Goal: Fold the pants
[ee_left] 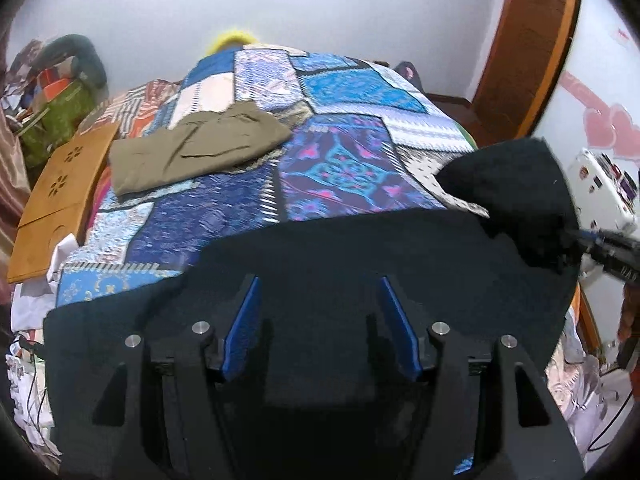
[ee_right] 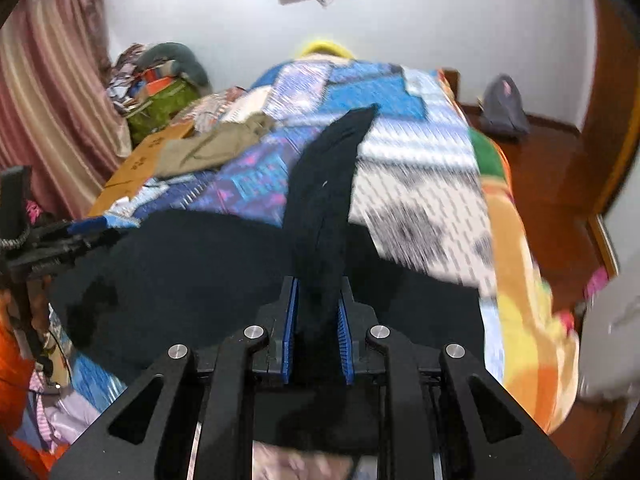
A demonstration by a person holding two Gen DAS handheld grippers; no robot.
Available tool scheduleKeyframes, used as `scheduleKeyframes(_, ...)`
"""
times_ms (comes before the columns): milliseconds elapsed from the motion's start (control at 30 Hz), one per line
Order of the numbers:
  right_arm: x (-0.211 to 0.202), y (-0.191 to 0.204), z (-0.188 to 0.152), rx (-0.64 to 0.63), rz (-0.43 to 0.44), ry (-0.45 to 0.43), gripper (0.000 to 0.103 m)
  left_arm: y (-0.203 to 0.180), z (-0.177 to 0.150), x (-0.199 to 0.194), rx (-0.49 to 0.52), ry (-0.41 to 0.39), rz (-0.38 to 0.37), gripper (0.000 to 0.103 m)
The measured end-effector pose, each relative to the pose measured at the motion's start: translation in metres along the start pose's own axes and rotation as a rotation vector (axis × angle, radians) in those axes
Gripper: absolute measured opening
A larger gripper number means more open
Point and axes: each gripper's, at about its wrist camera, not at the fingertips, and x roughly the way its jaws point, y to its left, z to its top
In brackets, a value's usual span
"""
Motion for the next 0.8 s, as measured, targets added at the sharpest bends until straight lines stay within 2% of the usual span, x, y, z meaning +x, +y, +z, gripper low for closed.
scheduleKeyframes(200, 0.007, -0.031, -0.045, 0.181, 0.044, 0.039, 0.016, -0.032, -0.012, 0.008, 0.044, 0.052, -0.03, 0.061)
scheduleKeyframes(300, 0.001, -0.037, -0.051, 0.22, 0.07, 0.027, 0.018, -0.047, -0.016, 0.012, 0.084, 0.068, -0.019, 0.061)
scheduleKeyframes(400, -0.006, -0.042, -0.049, 0.241, 0.06, 0.01, 0.026, -0.056, -0.019, 0.02, 0.105, 0.088, -0.002, 0.061)
scheduleKeyframes(500, -0.017, -0.047, -0.051, 0.247, 0.065, -0.027, 0.031, -0.058, -0.023, 0.03, 0.094, 0.117, -0.001, 0.061)
scheduleKeyframes(567, -0.02, -0.053, -0.055, 0.255, 0.054, -0.04, 0.044, -0.056, -0.025, 0.036, 0.072, 0.119, 0.001, 0.066)
scheduleKeyframes(600, -0.018, -0.056, -0.057, 0.26, 0.045, -0.04, 0.045, -0.055, -0.025, 0.037, 0.063, 0.116, 0.002, 0.07)
scheduleKeyframes(700, -0.009, -0.068, -0.065, 0.289, 0.011, -0.015, 0.045, -0.048, -0.025, 0.041, 0.014, 0.121, -0.02, 0.073)
scheduleKeyframes(800, -0.005, -0.081, -0.073, 0.346, 0.026, -0.026, 0.045, -0.044, -0.026, 0.043, -0.013, 0.122, -0.033, 0.075)
